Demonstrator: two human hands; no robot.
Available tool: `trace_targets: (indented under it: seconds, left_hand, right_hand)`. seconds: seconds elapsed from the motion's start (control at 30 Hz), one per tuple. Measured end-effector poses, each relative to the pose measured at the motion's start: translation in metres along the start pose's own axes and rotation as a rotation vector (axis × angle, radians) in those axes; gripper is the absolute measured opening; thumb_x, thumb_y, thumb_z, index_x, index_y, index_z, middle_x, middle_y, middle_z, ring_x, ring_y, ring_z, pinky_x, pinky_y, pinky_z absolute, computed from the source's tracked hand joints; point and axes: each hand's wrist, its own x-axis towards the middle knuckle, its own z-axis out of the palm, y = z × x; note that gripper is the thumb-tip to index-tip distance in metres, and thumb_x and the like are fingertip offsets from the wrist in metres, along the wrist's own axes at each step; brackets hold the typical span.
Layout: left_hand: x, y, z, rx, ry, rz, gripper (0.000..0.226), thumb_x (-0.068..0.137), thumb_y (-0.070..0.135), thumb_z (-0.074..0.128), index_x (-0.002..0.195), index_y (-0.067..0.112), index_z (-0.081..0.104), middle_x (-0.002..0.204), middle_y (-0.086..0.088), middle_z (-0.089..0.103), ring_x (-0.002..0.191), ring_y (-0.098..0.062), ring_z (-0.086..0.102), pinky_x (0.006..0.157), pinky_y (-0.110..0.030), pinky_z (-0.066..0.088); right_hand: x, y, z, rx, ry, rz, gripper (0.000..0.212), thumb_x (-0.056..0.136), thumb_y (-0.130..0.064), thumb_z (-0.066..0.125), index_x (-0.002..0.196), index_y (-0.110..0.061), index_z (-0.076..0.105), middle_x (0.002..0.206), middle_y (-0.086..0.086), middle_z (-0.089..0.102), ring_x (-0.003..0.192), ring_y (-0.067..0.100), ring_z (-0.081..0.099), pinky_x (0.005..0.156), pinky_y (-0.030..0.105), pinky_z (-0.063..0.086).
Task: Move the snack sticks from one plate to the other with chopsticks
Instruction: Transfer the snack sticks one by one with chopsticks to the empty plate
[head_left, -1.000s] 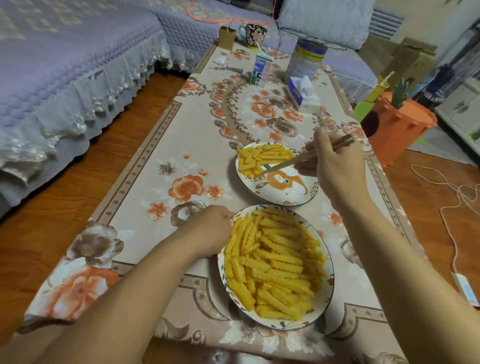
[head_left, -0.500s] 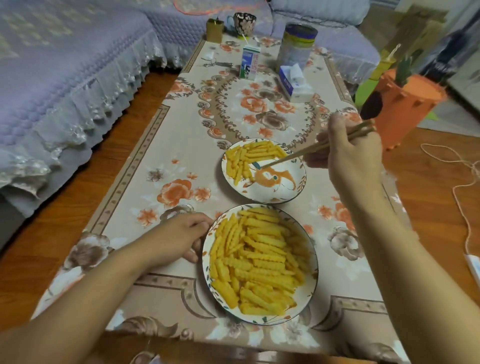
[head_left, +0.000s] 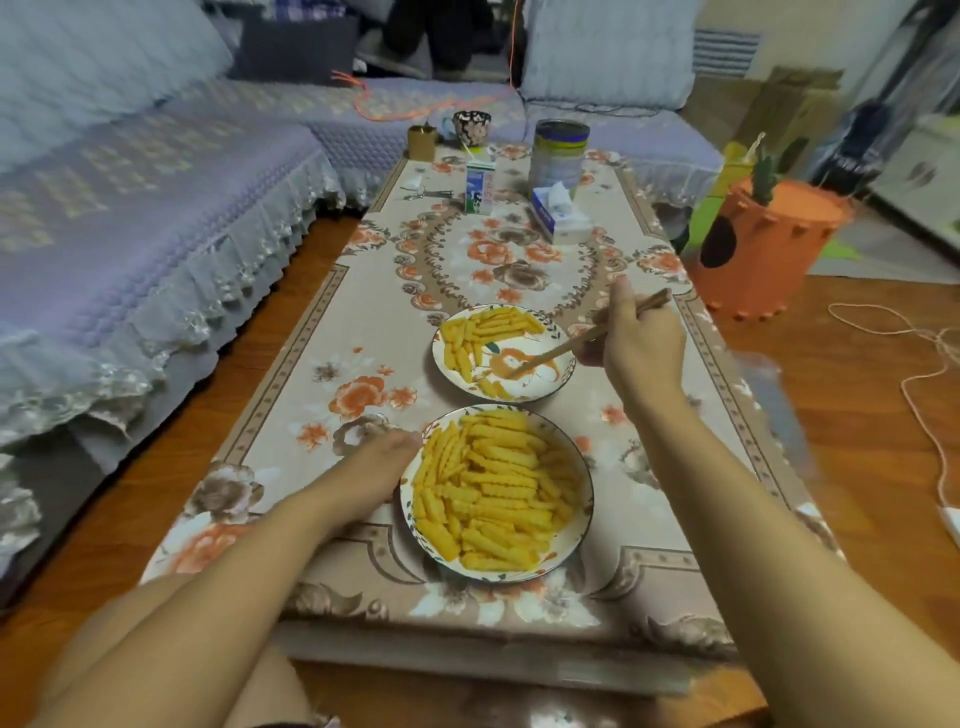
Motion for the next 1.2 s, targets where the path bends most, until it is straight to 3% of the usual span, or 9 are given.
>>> trace_targets:
  seconds: [0.07, 0.13, 0.2, 0.27, 0.33, 0.5, 0.7, 0.9, 1.2]
  left_hand:
    - [-0.005, 0.009, 0.001, -0.037, 0.009, -0.044, 0.051, 0.109, 0.043, 0.034, 0.075, 0.018, 0.062, 0.078, -0.004, 0.064, 0.076, -0.021, 0.060, 0.076, -0.027, 0.042]
    - [-0.005, 0.009, 0.006, -0.012, 0.017, -0.067, 0.055, 0.109, 0.047, 0.030, 0.092, 0.010, 0.067, 0.110, -0.018, 0.068, 0.109, -0.029, 0.063, 0.096, -0.023, 0.033]
    - [-0.007, 0.007, 0.011, -0.034, 0.005, -0.022, 0.055, 0.105, 0.059, 0.028, 0.109, 0.022, 0.069, 0.128, -0.006, 0.066, 0.128, -0.022, 0.057, 0.115, -0.033, 0.030]
    - [-0.007, 0.000, 0.014, -0.063, 0.016, 0.020, 0.057, 0.100, 0.066, 0.027, 0.115, 0.033, 0.070, 0.125, 0.009, 0.070, 0.123, -0.012, 0.061, 0.113, -0.044, 0.040]
    - [-0.009, -0.006, 0.018, -0.085, 0.051, 0.048, 0.055, 0.103, 0.063, 0.026, 0.121, 0.033, 0.068, 0.125, 0.013, 0.069, 0.121, -0.008, 0.060, 0.111, -0.043, 0.042]
    - [-0.022, -0.007, 0.036, -0.118, 0.210, 0.076, 0.036, 0.109, 0.047, 0.029, 0.128, 0.035, 0.057, 0.126, 0.024, 0.058, 0.121, -0.001, 0.050, 0.094, -0.017, 0.038]
    - [-0.024, -0.017, 0.051, -0.024, 0.445, 0.128, 0.047, 0.109, 0.043, 0.034, 0.147, 0.023, 0.052, 0.149, 0.006, 0.052, 0.135, -0.006, 0.044, 0.108, -0.027, 0.035]
    - [-0.024, -0.025, 0.052, -0.024, 0.481, 0.170, 0.062, 0.100, 0.059, 0.024, 0.148, 0.028, 0.049, 0.150, 0.007, 0.052, 0.136, -0.006, 0.043, 0.107, -0.028, 0.035]
    - [-0.022, -0.027, 0.056, 0.020, 0.508, 0.175, 0.061, 0.102, 0.055, 0.027, 0.149, 0.023, 0.051, 0.152, 0.004, 0.051, 0.141, -0.013, 0.043, 0.109, -0.028, 0.033]
  right_hand:
    - [-0.001, 0.000, -0.016, 0.097, 0.015, 0.041, 0.051, 0.107, -0.041, 0.048, 0.078, -0.003, 0.066, 0.067, 0.019, 0.073, 0.058, 0.033, 0.073, 0.065, 0.051, 0.064]
    - [-0.002, 0.002, -0.028, 0.123, 0.019, 0.043, 0.049, 0.107, -0.039, 0.048, 0.081, -0.001, 0.066, 0.070, 0.021, 0.073, 0.060, 0.035, 0.073, 0.065, 0.050, 0.065]
    - [-0.004, 0.005, -0.034, 0.125, 0.007, 0.047, 0.047, 0.107, -0.037, 0.050, 0.080, -0.002, 0.067, 0.072, 0.022, 0.073, 0.062, 0.036, 0.074, 0.066, 0.049, 0.065]
    - [-0.005, 0.008, -0.033, 0.112, -0.027, 0.049, 0.046, 0.106, -0.037, 0.051, 0.080, -0.003, 0.067, 0.073, 0.022, 0.073, 0.063, 0.036, 0.075, 0.068, 0.051, 0.065]
    - [-0.007, 0.009, -0.026, 0.055, -0.072, 0.024, 0.044, 0.105, -0.036, 0.053, 0.077, -0.006, 0.068, 0.069, 0.018, 0.073, 0.062, 0.033, 0.075, 0.070, 0.054, 0.064]
    - [-0.009, 0.012, 0.000, -0.108, -0.171, -0.071, 0.042, 0.106, -0.034, 0.052, 0.074, -0.013, 0.069, 0.061, 0.010, 0.072, 0.059, 0.025, 0.073, 0.074, 0.054, 0.062]
    - [-0.008, 0.003, -0.010, -0.065, -0.089, -0.046, 0.046, 0.107, -0.040, 0.047, 0.077, -0.010, 0.066, 0.065, 0.013, 0.072, 0.057, 0.025, 0.073, 0.070, 0.051, 0.063]
    - [-0.053, -0.004, -0.077, 0.218, 0.093, 0.064, 0.047, 0.109, -0.032, 0.045, 0.076, -0.002, 0.059, 0.052, 0.010, 0.065, 0.043, 0.023, 0.066, 0.045, 0.031, 0.059]
    - [-0.080, 0.003, -0.105, 0.163, 0.153, -0.005, 0.042, 0.108, -0.031, 0.048, 0.077, -0.007, 0.063, 0.056, 0.005, 0.067, 0.047, 0.025, 0.068, 0.050, 0.034, 0.060]
